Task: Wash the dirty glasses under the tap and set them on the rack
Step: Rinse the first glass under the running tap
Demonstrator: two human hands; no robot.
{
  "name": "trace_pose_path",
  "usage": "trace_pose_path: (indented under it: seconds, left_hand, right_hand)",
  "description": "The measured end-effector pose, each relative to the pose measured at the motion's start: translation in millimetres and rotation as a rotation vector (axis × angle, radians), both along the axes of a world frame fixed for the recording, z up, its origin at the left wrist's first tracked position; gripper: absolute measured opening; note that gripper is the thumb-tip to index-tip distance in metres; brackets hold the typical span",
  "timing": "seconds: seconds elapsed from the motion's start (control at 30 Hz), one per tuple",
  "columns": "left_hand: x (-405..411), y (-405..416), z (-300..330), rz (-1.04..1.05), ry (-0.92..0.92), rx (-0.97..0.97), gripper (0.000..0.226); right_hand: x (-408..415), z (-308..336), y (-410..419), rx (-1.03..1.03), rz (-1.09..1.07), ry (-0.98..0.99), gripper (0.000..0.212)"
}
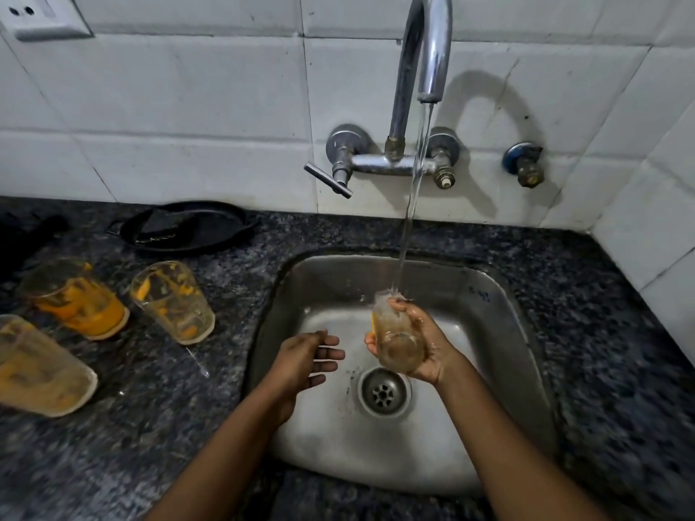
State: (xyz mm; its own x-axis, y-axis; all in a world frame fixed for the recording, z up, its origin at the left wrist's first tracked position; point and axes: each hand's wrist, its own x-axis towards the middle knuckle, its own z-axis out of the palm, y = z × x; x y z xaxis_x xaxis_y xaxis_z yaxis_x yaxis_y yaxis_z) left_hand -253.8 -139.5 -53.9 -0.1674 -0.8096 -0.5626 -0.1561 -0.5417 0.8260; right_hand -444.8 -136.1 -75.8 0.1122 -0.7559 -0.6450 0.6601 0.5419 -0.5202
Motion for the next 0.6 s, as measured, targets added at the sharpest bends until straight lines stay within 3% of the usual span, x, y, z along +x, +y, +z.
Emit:
trace_pose_path:
  seconds: [0.13,0.3,0.43,0.5,0.57,0.6]
  left_hand:
    - [-12,-7,5,-0.037,0.024,-0.026,0.028]
    - [-36,-34,20,-0.013,0.054,-0.207,0.021]
    - [-58,-62,41,-0.115,0.050,-0.468,0.014]
    - [-70,-72,55,-0.325,-0.039,-0.585,0.013]
    - [-85,-80,68,-0.587,-0.157,-0.660,0.014]
    - [-94,-81,74,-0.705,-0.212,-0.677,0.013]
  right_hand:
    - [-9,3,5,0.043,0.172,0.202,0.043]
    - [-13,23,-10,-0.190,0.290,0.925,0.060]
    - [-21,42,-22,-0.430,0.364,1.373,0.089]
    - [-25,45,-31,-0.529,0.343,1.449,0.076]
    - [-24,52,-38,-0.650,0.271,1.521,0.036]
    - [-27,58,-41,-0.685,0.220,1.590,0.030]
